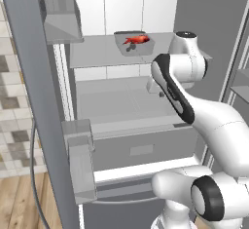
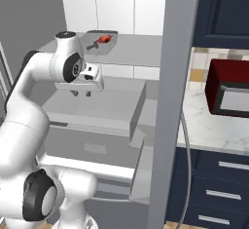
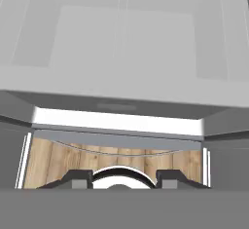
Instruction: Place the tupperware containing the fish and mushroom meal in the microwave. Close the microwave door and press the start button to reheat the meal.
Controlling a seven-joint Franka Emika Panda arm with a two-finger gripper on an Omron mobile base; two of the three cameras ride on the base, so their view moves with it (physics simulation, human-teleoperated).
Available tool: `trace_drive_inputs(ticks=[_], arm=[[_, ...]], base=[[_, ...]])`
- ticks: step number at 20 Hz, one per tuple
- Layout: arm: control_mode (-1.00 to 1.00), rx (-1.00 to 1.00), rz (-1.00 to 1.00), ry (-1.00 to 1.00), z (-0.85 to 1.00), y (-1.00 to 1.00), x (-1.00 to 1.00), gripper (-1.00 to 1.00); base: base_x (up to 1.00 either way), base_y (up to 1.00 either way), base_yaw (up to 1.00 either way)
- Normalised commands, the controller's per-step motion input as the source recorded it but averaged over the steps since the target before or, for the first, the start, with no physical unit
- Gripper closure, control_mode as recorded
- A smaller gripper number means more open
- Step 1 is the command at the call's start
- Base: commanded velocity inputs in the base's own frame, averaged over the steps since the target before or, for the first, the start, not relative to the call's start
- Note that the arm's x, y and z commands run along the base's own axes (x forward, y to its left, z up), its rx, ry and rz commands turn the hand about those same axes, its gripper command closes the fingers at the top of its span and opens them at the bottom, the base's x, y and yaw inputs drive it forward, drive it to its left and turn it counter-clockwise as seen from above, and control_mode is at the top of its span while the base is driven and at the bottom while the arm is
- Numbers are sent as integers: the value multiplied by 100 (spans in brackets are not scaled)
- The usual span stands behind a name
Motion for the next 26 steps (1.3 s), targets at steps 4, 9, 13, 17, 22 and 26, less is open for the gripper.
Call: trace_drive_inputs(ticks=[4,9,13,17,22,26], arm=[[-100,0,-1,-27,17,1,-25,-100],[-100,-3,-3,-51,48,14,-30,-100],[-100,0,-10,-38,50,13,0,-100],[-100,5,-13,-17,44,1,0,-100],[-100,8,-14,-17,47,0,0,-100],[-100,17,-3,-14,45,0,3,-100]], base=[[0,0,0],[0,0,0],[0,0,0],[0,0,0],[0,0,0],[0,0,0]])
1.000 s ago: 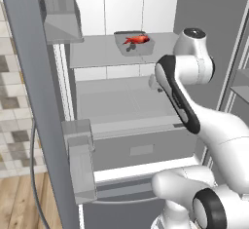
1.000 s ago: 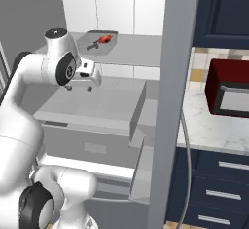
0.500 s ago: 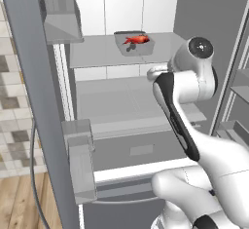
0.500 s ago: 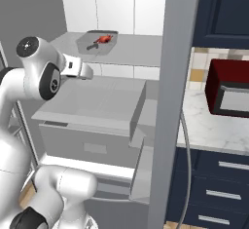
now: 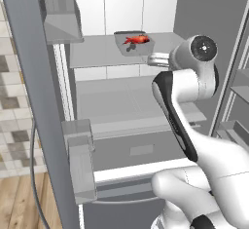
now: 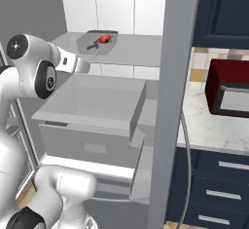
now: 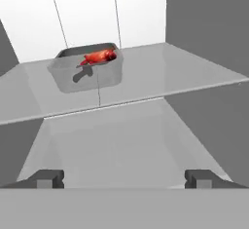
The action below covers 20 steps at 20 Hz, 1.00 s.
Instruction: Place the tupperware containing the fish and mushroom meal in the microwave. Close the microwave door and press the start button to reheat the meal.
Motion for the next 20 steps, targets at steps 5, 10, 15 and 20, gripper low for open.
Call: trace_drive_inputs(ticks=[5,10,15,20], arm=[[-100,24,0,-15,40,0,16,-100],[-100,23,0,-9,39,0,33,-100],[-100,19,0,8,11,0,46,-100],[-100,0,0,24,0,0,51,-100]], base=[[0,0,0],[0,0,0],[0,0,0],[0,0,0]])
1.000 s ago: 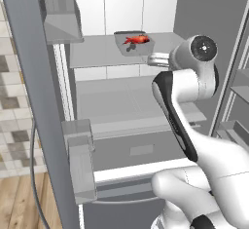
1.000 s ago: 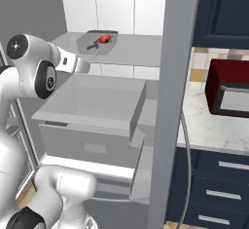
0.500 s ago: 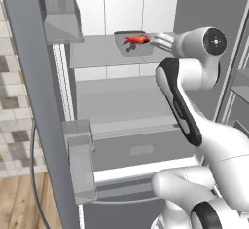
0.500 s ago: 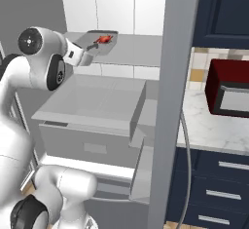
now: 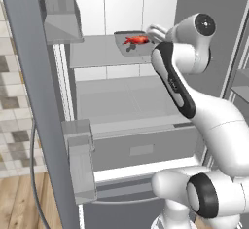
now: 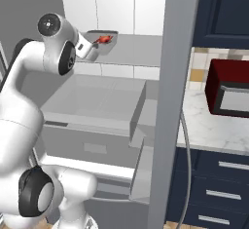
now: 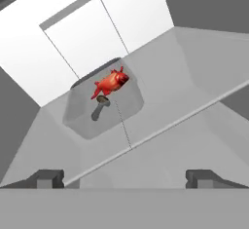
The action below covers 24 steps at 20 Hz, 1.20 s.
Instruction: Place the tupperware containing the fish and mushroom meal in the microwave. Close the microwave door and press the start button to reheat the meal.
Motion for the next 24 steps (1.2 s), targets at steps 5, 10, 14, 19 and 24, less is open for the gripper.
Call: trace_drive_inputs(ticks=[5,10,14,19,24], arm=[[-100,0,0,20,0,6,46,-100],[-100,0,0,12,-2,10,46,-100],[-100,0,0,16,-12,7,51,-100],[-100,0,0,14,-15,13,52,-100],[-100,0,0,12,-18,15,53,-100]], base=[[0,0,0],[0,0,0],[0,0,0],[0,0,0],[0,0,0]])
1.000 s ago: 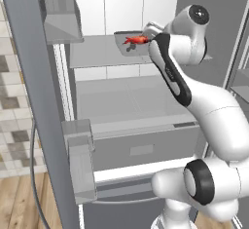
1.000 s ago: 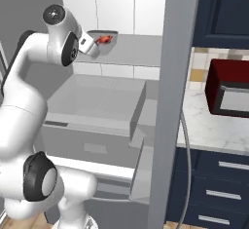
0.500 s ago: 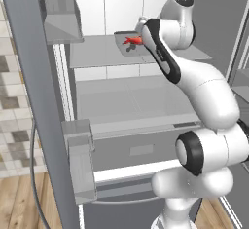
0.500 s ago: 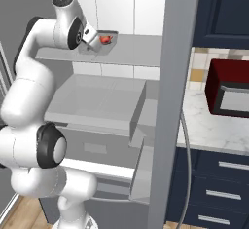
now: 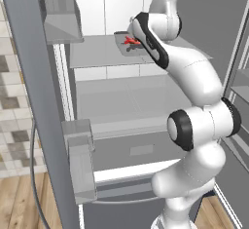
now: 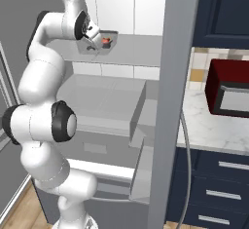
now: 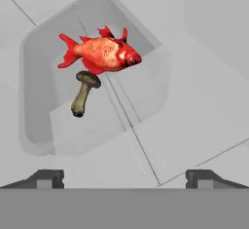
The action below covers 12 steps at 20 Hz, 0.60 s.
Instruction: Place the tupperware containing the fish and mushroom meal in the microwave. Close the microwave door and press the start button to reheat the meal.
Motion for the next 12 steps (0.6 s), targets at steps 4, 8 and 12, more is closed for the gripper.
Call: trace_drive_inputs(ticks=[4,8,12], arm=[[-100,0,-1,5,-16,0,50,-100],[-100,0,-4,3,-18,0,38,-100],[-100,0,-8,0,-23,1,39,-100]], base=[[0,0,0],[0,0,0],[0,0,0]])
